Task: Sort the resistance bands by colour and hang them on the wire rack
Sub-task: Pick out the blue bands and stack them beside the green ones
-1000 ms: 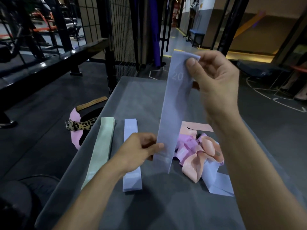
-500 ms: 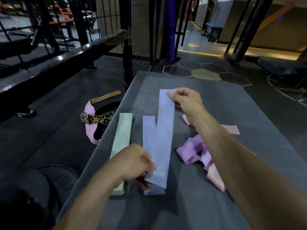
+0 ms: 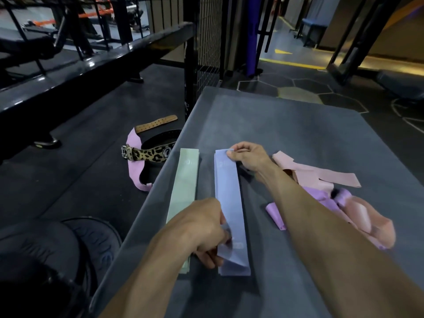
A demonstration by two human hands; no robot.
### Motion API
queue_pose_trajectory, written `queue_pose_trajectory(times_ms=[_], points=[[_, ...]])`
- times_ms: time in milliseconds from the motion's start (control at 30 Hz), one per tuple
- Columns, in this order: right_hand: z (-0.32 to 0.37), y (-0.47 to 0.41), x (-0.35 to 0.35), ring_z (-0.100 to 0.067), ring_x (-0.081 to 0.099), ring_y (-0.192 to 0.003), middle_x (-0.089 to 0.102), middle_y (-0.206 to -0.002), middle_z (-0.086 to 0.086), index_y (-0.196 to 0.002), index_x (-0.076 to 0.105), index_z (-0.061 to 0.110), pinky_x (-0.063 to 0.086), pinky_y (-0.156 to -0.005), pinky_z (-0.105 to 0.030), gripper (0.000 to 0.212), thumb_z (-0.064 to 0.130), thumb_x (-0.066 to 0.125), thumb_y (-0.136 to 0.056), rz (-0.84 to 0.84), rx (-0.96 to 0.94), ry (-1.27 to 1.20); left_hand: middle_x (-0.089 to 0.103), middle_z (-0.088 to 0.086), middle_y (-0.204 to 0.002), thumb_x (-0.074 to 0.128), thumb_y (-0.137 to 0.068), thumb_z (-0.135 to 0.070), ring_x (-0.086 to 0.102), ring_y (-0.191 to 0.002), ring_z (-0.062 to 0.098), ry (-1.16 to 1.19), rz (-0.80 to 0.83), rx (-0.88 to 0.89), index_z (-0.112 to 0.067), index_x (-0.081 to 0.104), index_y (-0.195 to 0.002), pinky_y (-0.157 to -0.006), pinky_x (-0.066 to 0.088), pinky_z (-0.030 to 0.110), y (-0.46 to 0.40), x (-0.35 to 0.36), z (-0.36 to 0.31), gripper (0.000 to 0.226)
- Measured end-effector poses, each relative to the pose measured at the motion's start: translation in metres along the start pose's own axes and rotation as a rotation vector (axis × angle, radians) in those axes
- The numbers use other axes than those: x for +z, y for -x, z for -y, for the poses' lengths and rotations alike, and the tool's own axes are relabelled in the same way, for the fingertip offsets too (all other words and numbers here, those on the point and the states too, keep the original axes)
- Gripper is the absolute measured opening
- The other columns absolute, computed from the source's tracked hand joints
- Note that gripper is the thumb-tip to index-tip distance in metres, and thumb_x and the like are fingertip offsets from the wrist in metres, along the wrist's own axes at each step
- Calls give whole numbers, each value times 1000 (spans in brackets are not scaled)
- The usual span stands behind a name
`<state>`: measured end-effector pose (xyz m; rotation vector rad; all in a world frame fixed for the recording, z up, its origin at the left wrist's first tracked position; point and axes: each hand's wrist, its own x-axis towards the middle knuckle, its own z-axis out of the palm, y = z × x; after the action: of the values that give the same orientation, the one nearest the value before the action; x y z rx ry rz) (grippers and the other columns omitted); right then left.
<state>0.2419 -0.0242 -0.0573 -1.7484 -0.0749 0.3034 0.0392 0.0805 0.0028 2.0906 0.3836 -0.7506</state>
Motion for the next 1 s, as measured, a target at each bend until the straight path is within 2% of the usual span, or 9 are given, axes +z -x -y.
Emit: queue_pose_trajectory(times_ms=[133, 267, 333, 467, 567, 733, 833, 900, 1000], points=[[-8, -8, 5, -4, 56, -53, 62, -62, 1, -68, 65, 15, 49, -63, -18, 25, -2, 79, -81, -33, -26, 57, 73, 30, -87, 55, -100, -7, 74, -70, 37, 5, 8, -17, -4, 57, -102, -61, 63, 37, -4, 3, -2, 4], [-11, -11, 7, -4, 51, -53, 57, -63, -2, -68, 64, 17, 45, -55, -9, 26, 1, 79, -82, -66, -38, 133, 72, 32, -89, 52, -100, -2, 70, -59, 30, -3, -7, -22, -3, 58, -105, -60, 63, 37, -6, 6, -3, 8], [-13, -12, 9, -3, 49, -51, 56, -62, 0, -67, 63, 18, 44, -56, -10, 27, 1, 79, -82, -81, -45, 158, 72, 32, -90, 50, -100, -2, 72, -62, 31, -13, -12, -30, -3, 58, -107, -63, 64, 40, -8, 8, -3, 10], [-17, -16, 11, -9, 52, -59, 58, -62, 4, -66, 63, 22, 45, -65, -18, 28, 6, 80, -80, -120, -68, 236, 73, 30, -88, 47, -101, -2, 76, -78, 36, -35, -9, -52, -2, 57, -111, -67, 64, 39, -10, 10, -3, 14], [-20, -19, 14, -13, 57, -66, 61, -64, 6, -66, 64, 25, 49, -72, -26, 25, 13, 82, -78, -157, -56, 302, 74, 27, -84, 44, -100, -1, 76, -78, 36, -41, -6, -46, -2, 57, -110, -69, 64, 40, -10, 11, -1, 16], [-20, -18, 15, -13, 59, -71, 62, -70, 6, -78, 65, 19, 44, -59, -17, 17, 18, 82, -77, -189, -55, 342, 73, 24, -79, 37, -92, 6, 76, -80, 37, -79, 5, -73, 0, 57, -109, -69, 63, 40, -14, 13, 2, 27], [-20, -17, 16, -14, 60, -75, 63, -76, 4, -86, 65, 17, 44, -65, -21, 20, 21, 83, -77, -210, -44, 368, 73, 22, -72, 39, -91, 6, 72, -63, 33, -145, 16, -80, 2, 58, -112, -63, 60, 34, -15, 13, 3, 28], [-20, -16, 15, -14, 60, -78, 64, -80, 3, -91, 67, 14, 45, -72, -22, 24, 23, 84, -76, -218, -34, 376, 73, 17, -67, 43, -92, 4, 66, -51, 26, -224, 18, -81, 0, 59, -110, -65, 60, 33, -17, 12, 3, 25], [-22, -16, 14, -13, 61, -78, 63, -76, 7, -96, 70, 10, 45, -75, -20, 29, 24, 84, -75, -228, -42, 373, 67, 9, -55, 48, -94, 0, 65, -49, 21, -326, 6, -61, -1, 65, -104, -66, 63, 32, -20, 12, 4, 20]])
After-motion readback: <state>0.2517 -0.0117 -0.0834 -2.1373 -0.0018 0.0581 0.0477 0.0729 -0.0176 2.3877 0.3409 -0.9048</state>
